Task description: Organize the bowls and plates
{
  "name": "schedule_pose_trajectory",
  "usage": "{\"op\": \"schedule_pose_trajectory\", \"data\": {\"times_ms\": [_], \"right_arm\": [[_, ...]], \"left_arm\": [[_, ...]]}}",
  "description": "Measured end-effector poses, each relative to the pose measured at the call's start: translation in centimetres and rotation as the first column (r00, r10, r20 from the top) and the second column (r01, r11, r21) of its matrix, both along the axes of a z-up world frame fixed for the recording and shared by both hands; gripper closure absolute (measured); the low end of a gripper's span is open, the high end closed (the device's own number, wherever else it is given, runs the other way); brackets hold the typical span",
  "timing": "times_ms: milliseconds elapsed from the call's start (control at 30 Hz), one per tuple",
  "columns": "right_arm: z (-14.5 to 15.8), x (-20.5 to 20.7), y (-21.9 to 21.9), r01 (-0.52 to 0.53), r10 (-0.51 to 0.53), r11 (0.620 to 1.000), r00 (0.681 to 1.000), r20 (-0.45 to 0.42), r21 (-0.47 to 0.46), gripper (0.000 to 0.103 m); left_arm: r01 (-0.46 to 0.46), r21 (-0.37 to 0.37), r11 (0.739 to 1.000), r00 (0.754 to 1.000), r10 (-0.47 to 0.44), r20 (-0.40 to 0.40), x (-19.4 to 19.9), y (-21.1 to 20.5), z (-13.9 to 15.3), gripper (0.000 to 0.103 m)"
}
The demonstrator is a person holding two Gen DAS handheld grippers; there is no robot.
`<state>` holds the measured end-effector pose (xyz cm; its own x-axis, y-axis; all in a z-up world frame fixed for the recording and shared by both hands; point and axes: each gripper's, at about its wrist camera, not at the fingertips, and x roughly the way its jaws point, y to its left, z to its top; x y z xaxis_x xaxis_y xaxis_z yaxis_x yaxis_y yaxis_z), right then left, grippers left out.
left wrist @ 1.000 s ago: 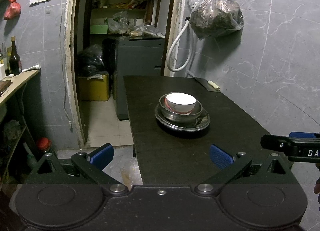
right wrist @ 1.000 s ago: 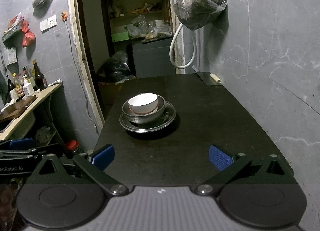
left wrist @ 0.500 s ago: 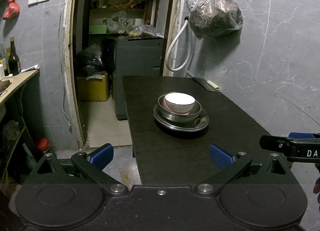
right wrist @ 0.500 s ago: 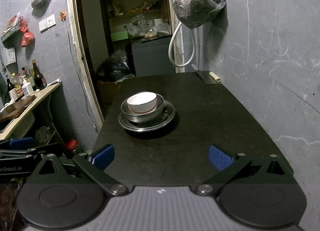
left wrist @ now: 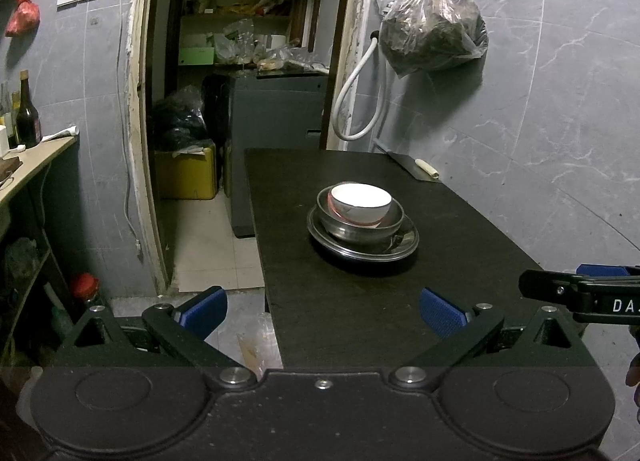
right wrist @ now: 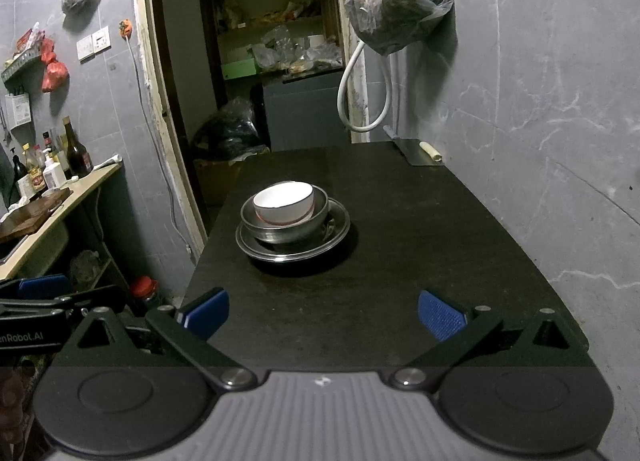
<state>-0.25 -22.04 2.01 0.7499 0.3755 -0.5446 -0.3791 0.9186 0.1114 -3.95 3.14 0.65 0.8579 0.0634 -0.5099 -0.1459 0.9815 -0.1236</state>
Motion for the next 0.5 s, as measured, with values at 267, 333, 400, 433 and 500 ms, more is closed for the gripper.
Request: {"op": "schedule_pose_trajectory", "data": {"times_ms": [267, 333, 400, 433, 500], "right_arm": [[-0.23, 0.37, 0.02, -0.002, 0.002, 1.000, 1.000, -0.002, 0.000, 0.000], [-0.23, 0.40, 0.02, -0.003, 0.003, 1.000, 1.000, -0.003, 0.000, 0.000], [-0.23, 0.41, 0.01, -0.003, 0.003, 1.000, 1.000, -0.002, 0.000, 0.000], [-0.15, 0.46, 0.05, -0.002, 0.002, 1.000, 1.000, -0.002, 0.000, 0.000], [-0.12, 0.45, 0.01, 0.001, -0.001, 1.000, 1.000, -0.002, 0.001, 0.000]], "left_arm": [[-0.003, -0.002, 1.000, 1.000, 0.003, -0.001, 0.00, 0.00, -0.25, 0.001], [-0.001, -0.007, 1.000, 1.000, 0.001, 0.003, -0.04, -0.04, -0.28, 0.001], [-0.006, -0.015, 1.000, 1.000, 0.006, 0.006, -0.06, 0.14, -0.15, 0.001], [-0.013, -0.014, 1.000, 1.000, 0.013, 0.002, -0.03, 0.10, -0.19, 0.001], [-0.022, -0.008, 1.000, 1.000, 0.022, -0.002, -0.13, 0.20, -0.06, 0.001]]}}
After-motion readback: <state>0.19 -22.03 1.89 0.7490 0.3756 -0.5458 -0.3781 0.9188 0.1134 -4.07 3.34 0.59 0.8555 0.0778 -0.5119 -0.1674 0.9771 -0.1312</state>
